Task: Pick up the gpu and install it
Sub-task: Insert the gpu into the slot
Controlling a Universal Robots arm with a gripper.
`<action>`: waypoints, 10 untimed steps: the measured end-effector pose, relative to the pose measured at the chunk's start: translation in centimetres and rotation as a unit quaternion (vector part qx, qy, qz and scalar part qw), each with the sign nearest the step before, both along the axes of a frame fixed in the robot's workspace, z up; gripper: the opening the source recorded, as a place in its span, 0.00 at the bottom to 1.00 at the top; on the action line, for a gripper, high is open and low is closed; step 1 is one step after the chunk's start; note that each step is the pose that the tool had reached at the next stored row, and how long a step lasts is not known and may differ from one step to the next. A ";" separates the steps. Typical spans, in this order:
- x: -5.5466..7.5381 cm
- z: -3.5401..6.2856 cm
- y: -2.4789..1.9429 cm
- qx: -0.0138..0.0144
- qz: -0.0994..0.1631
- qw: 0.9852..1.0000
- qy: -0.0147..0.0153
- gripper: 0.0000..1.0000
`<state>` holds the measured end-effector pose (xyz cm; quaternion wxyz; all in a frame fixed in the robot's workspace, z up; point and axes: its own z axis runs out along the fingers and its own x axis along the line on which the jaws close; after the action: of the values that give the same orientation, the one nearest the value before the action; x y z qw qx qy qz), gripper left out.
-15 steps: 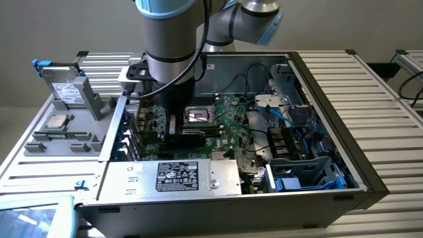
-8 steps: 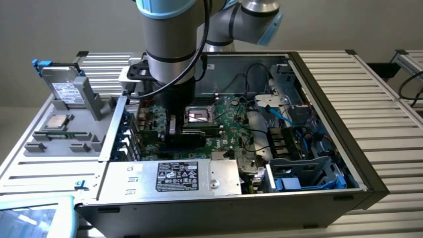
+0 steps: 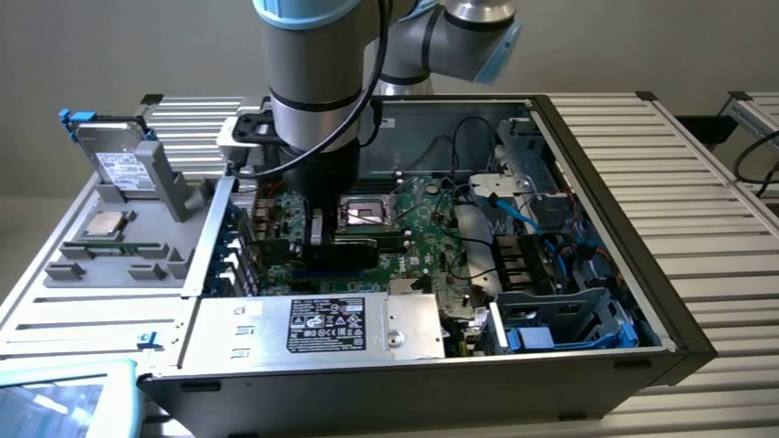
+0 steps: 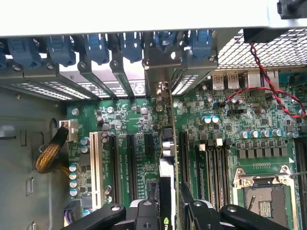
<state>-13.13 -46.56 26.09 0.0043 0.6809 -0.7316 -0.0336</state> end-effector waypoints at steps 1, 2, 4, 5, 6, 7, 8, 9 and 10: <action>0.0 0.01 -0.02 0.000 0.000 1.000 0.000 0.27; 0.0 0.02 -0.12 0.000 0.000 1.000 0.000 0.27; 0.2 -0.01 -0.42 0.000 0.000 1.000 0.001 0.27; 0.3 -0.02 -0.44 0.000 0.000 1.000 0.001 0.27; 0.3 -0.02 -0.45 0.000 0.000 1.000 0.001 0.27; 0.3 -0.02 -0.45 0.000 0.000 1.000 0.001 0.27; 0.3 -0.03 -0.47 0.000 0.000 1.000 0.001 0.27; 0.4 -0.03 -0.51 0.000 0.000 1.000 0.001 0.27; 0.6 -0.03 -0.56 0.000 0.000 1.000 0.002 0.27</action>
<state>-12.54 -47.11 26.07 0.0054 0.6808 -0.7316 -0.0348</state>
